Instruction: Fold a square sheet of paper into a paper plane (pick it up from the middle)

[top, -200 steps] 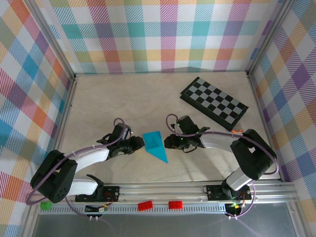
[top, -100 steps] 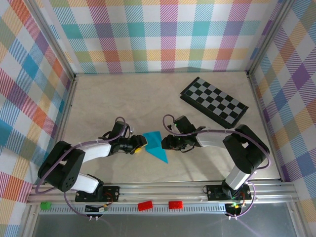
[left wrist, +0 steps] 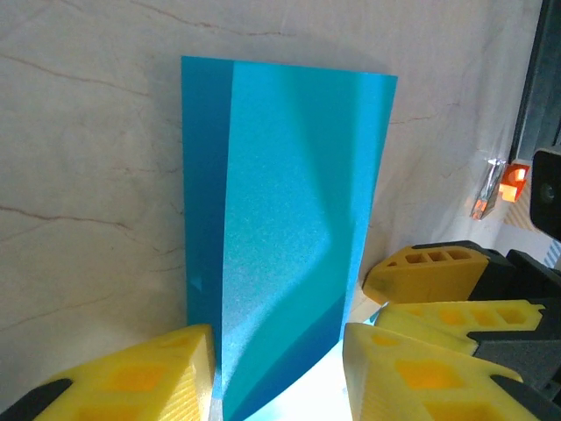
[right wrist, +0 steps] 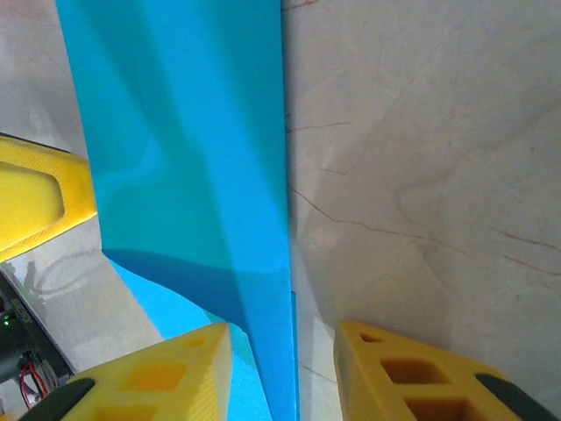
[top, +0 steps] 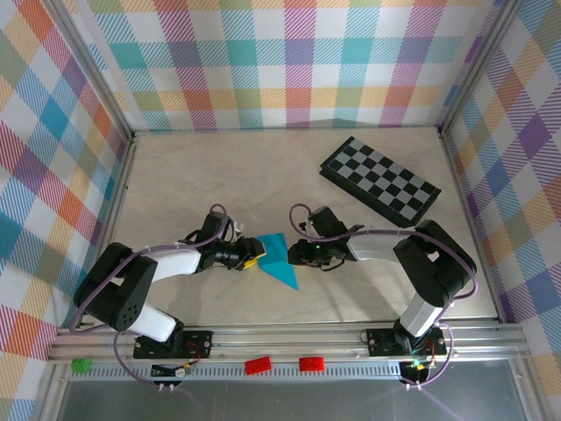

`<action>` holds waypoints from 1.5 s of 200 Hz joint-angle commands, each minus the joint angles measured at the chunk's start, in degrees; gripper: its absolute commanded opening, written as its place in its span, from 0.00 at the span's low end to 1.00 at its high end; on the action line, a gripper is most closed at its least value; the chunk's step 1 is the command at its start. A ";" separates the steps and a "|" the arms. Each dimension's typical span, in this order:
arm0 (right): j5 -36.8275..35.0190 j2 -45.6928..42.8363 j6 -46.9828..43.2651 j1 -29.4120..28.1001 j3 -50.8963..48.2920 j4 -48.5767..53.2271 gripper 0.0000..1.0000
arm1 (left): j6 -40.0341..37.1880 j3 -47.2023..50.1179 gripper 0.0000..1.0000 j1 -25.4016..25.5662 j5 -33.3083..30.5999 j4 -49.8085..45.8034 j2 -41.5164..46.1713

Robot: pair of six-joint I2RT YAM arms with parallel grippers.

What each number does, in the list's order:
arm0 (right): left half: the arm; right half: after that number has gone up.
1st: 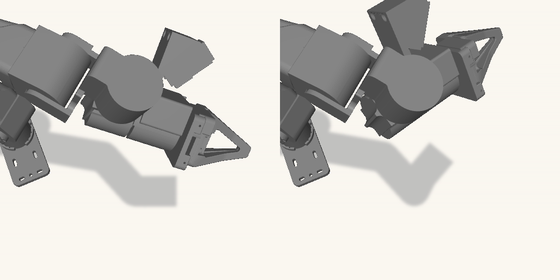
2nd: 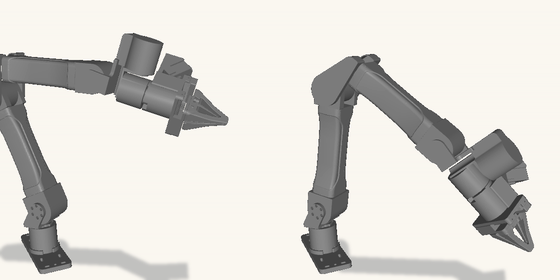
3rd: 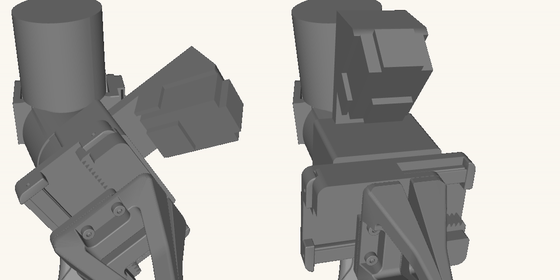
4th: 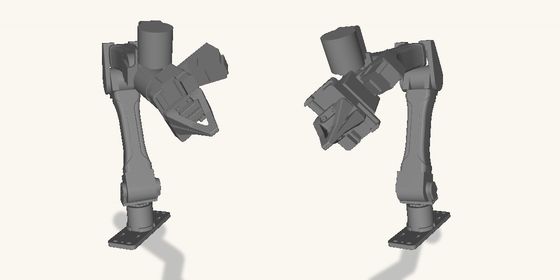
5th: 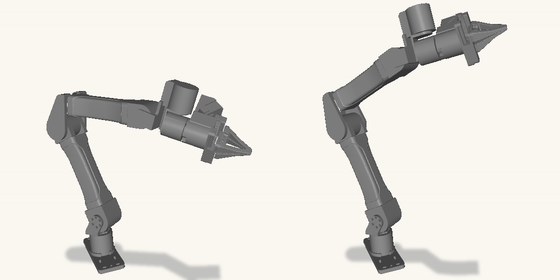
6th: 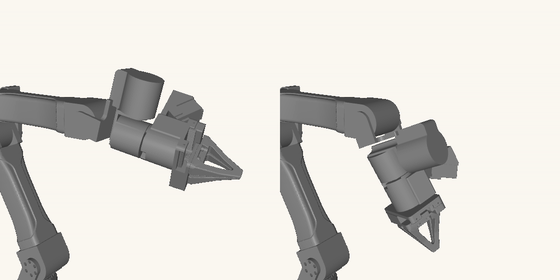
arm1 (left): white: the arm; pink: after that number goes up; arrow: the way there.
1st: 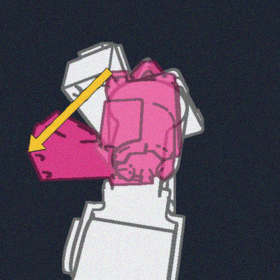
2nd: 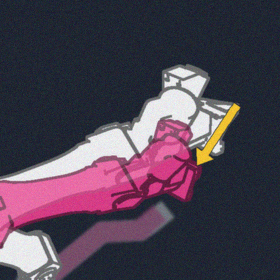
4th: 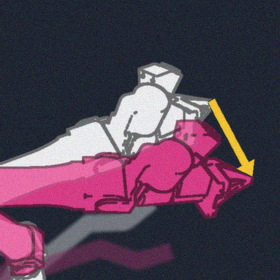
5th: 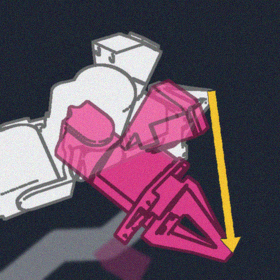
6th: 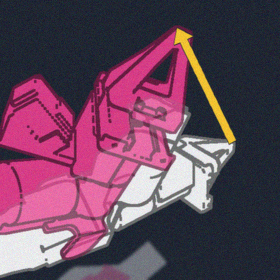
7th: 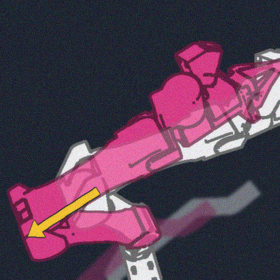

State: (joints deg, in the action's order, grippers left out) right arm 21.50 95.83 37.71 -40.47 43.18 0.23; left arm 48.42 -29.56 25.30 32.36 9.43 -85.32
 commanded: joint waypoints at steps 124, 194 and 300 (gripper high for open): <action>-4.67 -6.76 0.37 0.21 -3.74 -1.24 0.36 | 0.68 -2.69 0.38 -0.39 3.18 4.15 -2.00; 1.34 -1.36 1.43 0.26 -2.49 -3.69 0.36 | 2.46 -2.87 0.38 -0.36 6.09 8.64 -4.76; -1.83 2.55 -1.96 0.21 -0.57 3.72 0.18 | 1.76 -6.76 0.40 -0.42 11.82 10.24 -8.92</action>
State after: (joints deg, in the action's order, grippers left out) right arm 21.32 95.70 37.63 -39.70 42.13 1.72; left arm 50.57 -34.30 25.30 40.91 18.63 -92.88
